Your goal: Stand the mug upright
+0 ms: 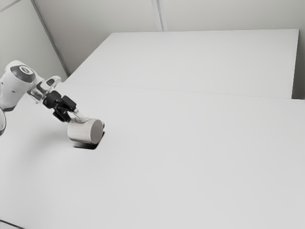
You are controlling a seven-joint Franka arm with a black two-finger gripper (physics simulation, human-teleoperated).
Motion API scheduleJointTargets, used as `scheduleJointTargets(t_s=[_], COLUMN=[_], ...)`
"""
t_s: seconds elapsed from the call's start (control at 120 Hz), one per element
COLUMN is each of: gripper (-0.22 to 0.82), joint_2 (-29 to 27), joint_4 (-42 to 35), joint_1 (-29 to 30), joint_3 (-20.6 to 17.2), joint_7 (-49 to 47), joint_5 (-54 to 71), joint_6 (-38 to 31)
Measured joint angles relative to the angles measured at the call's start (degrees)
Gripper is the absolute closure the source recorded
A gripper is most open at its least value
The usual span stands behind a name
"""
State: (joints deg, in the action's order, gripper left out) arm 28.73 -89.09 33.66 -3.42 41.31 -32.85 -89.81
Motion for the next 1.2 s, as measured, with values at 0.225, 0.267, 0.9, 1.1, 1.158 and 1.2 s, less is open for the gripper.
scheduleJointTargets(t_s=[0.225,0.267,0.9,1.1,1.158,1.2], gripper=[0.51,0.55,0.77,0.78,0.78,0.78], joint_2=[-0.5,-0.4,0.9,-4.3,-7.7,-10.1], joint_4=[0.9,1.5,4.2,1.3,-1.6,-4.1], joint_1=[-1.8,-2.4,-6.6,-9.2,-10.9,-12.0], joint_3=[-0.6,-0.7,-0.7,-0.2,-0.2,-0.2], joint_7=[-0.5,-0.6,-4.2,-5.3,-5.6,-5.7], joint_5=[0.0,0.0,-2.2,-0.5,2.0,4.0], joint_6=[-0.2,-0.3,-2.9,-4.4,-6.0,-7.5])
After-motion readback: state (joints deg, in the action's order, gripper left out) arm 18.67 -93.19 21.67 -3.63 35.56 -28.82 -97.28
